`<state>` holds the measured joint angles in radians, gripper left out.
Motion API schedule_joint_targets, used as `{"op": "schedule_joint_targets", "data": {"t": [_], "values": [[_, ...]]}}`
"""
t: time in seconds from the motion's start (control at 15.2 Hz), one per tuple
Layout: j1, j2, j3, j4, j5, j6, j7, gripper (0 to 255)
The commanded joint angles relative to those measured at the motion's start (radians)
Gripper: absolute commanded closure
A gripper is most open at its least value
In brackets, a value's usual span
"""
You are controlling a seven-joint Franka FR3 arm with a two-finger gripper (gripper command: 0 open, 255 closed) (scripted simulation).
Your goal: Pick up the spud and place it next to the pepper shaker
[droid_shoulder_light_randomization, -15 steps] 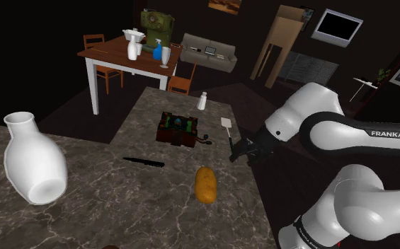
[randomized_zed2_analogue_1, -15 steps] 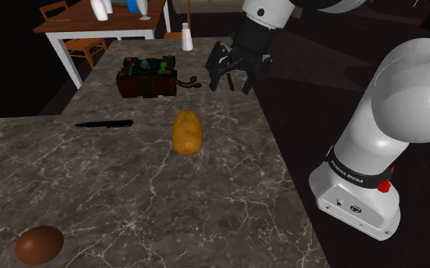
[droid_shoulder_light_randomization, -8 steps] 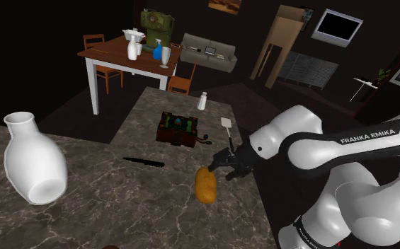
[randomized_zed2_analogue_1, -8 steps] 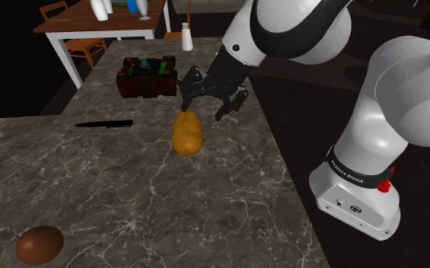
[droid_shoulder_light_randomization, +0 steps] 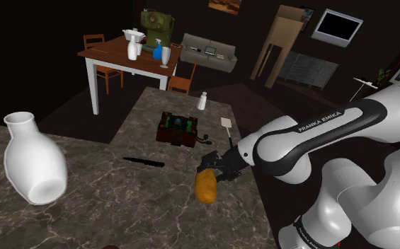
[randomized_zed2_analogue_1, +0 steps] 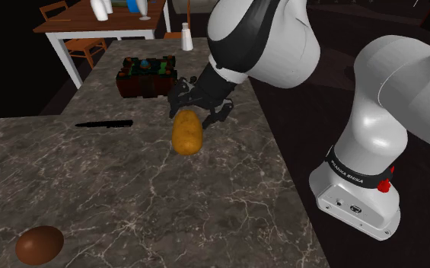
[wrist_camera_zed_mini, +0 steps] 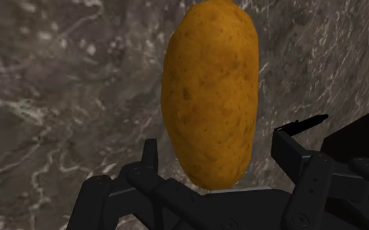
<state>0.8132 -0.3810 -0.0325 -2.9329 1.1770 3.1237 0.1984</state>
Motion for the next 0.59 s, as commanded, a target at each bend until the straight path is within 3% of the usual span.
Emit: {"op": "schedule_joint_targets", "data": {"t": [0.0, 0.4, 0.46, 0.53], "values": [[0.042, 0.021, -0.036, 0.013, 0.045, 0.020, -0.045, 0], [0.041, 0.021, -0.035, 0.013, 0.045, 0.019, -0.045, 0], [0.041, 0.021, -0.035, 0.013, 0.046, 0.019, -0.045, 255], [0.041, 0.022, -0.035, 0.013, 0.046, 0.019, -0.045, 255]]}}
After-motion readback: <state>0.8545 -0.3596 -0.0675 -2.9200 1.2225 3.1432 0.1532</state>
